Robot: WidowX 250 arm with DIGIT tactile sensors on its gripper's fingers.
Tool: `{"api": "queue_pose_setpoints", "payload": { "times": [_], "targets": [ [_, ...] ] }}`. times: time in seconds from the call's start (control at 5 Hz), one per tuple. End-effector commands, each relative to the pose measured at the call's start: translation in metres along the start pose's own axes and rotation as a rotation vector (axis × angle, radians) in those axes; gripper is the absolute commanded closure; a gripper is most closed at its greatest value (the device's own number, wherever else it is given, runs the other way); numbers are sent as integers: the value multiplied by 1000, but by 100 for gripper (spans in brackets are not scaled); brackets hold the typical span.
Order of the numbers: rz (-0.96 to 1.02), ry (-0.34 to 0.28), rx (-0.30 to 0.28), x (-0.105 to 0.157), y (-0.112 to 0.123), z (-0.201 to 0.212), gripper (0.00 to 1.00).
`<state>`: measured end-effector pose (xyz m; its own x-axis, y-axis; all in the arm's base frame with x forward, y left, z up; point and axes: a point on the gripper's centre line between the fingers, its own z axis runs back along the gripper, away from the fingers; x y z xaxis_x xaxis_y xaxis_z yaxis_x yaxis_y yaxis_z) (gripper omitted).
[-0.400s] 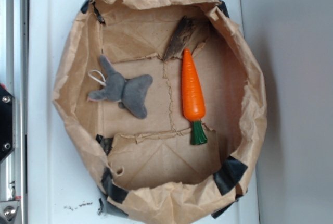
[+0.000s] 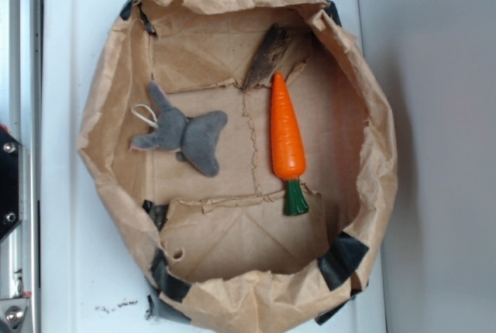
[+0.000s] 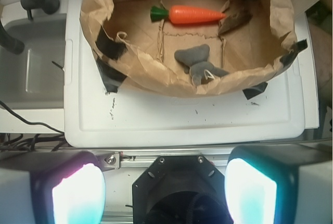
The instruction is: Grab the gray animal.
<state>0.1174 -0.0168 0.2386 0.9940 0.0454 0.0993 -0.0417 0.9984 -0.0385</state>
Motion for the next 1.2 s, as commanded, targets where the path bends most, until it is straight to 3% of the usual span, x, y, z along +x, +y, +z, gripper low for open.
{"api": "queue_pose_setpoints", "payload": {
  "times": [0.0,0.2,0.8,1.0],
  "targets": [
    [14,-39,-7,99,-3,-21,0],
    [-32,-18,12,141,-1,-29,0],
    [-32,-18,12,141,-1,-29,0],
    [-18,-26,91,139,8,-78,0]
  ]
}}
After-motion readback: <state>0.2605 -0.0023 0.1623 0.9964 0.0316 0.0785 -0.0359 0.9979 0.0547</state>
